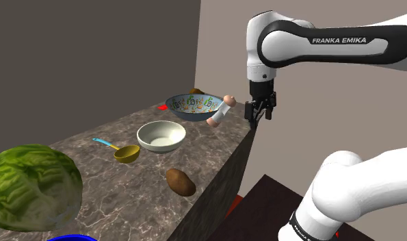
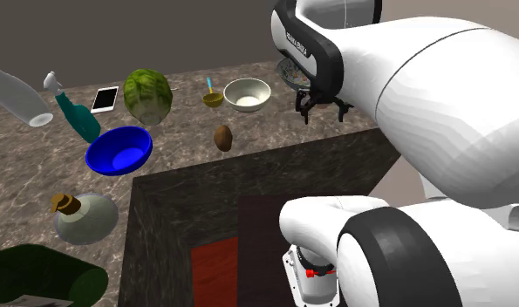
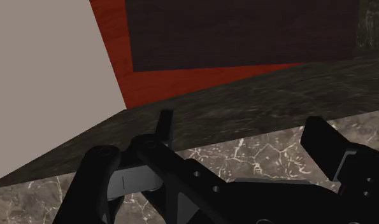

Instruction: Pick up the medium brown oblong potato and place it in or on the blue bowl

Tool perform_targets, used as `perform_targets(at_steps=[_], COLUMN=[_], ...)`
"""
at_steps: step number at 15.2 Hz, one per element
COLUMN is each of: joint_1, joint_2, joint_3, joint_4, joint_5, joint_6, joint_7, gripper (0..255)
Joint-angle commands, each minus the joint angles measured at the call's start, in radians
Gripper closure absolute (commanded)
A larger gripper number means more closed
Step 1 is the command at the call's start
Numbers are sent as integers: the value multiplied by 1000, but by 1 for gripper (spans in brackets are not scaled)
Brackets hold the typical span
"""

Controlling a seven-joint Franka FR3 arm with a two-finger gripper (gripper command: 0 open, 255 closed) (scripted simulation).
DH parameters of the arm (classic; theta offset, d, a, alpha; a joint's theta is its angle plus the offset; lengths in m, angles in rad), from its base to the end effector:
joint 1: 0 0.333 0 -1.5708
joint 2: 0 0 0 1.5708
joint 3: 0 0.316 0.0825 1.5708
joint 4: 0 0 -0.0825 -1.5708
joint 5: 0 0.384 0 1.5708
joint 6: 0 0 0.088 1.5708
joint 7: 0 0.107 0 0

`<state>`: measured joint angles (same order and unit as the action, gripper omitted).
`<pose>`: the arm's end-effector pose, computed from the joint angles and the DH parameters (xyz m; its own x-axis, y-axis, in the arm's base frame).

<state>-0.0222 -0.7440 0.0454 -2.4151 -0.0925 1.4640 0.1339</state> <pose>0.3013 -0.0009 0.5428 0.9727 -0.1376 -0.1871 -0.1104 -0.9827 0.1488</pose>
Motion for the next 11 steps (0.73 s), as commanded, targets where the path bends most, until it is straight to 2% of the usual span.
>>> perform_targets(at_steps=[1, 11], joint_1=[0, 93], joint_2=[0, 61], joint_3=[0, 207], joint_4=[0, -56], joint_5=[0, 151], joint_6=[0, 218], joint_7=[0, 225], gripper=[0, 0])
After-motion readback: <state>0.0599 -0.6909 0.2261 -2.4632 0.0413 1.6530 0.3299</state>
